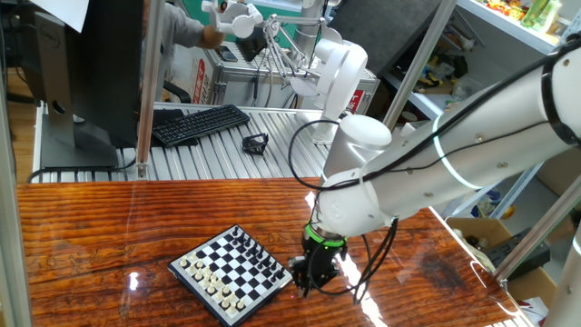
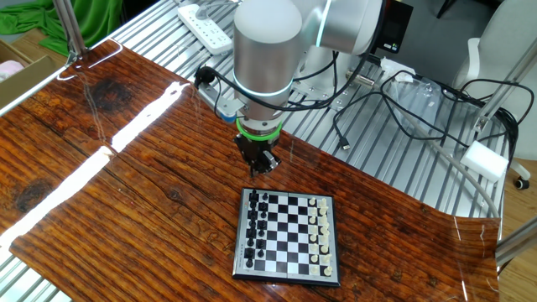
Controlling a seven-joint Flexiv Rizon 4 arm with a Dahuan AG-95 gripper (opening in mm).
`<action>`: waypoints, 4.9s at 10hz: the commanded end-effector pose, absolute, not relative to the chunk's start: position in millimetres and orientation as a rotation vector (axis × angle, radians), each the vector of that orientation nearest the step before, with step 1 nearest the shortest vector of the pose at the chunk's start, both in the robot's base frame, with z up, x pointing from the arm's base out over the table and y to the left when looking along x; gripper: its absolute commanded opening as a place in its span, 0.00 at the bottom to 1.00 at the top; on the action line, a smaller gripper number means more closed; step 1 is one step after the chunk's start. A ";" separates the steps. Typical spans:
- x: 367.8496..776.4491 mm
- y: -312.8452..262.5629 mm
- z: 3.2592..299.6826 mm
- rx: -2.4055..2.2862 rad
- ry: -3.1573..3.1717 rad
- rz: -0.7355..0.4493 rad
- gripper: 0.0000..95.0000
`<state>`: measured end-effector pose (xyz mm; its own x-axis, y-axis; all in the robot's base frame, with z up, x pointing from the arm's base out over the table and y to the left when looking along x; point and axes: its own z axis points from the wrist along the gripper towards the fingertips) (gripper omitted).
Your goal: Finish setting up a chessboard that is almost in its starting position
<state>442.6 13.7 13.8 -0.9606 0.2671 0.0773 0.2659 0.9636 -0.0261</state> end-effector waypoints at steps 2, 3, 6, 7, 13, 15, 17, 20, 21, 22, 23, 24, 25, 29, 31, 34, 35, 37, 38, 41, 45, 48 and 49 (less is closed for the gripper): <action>443.4 14.4 13.0 -0.433 -3.034 0.007 0.00; 443.4 14.4 13.0 -0.435 -3.034 0.013 0.00; 443.4 14.4 13.0 -0.439 -3.035 0.049 0.00; 443.4 14.4 13.0 -0.438 -3.032 0.050 0.00; 443.4 14.4 13.0 -0.382 -3.077 0.011 0.00; 443.4 14.4 13.0 -0.381 -3.095 0.017 0.00; 443.4 14.4 13.0 -0.372 -3.102 0.016 0.00; 443.4 14.4 13.0 -0.369 -3.095 0.017 0.00; 443.4 14.4 13.0 -0.372 -3.094 0.017 0.00; 443.4 14.4 13.0 -0.377 -3.095 0.018 0.00; 443.6 14.9 13.8 -0.386 -3.095 0.018 0.00; 443.4 15.7 14.6 -0.393 -3.094 0.021 0.00; 442.5 18.2 16.8 -0.402 -3.091 0.028 0.00; 438.4 30.7 38.0 -0.423 -3.055 0.052 0.00; 436.4 29.8 55.6 -0.426 -3.037 0.065 0.00; 425.8 33.2 86.0 -0.476 -3.025 0.049 0.00; 421.8 35.7 92.6 -0.482 -3.028 0.049 0.00; 412.1 39.1 104.1 -0.503 -3.033 0.031 0.00; 407.8 39.5 106.4 -0.518 -3.039 0.001 0.00; 394.8 42.2 105.8 -0.541 -3.058 -0.010 0.00; 382.3 47.6 107.2 -0.585 -3.054 -0.031 0.00; 387.5 49.6 99.3 -0.620 -3.050 -0.054 0.00; 387.5 49.6 99.3 -0.620 -3.050 -0.054 0.00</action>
<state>391.2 49.8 95.7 -0.9187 0.3935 0.0348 0.3945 0.9184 0.0298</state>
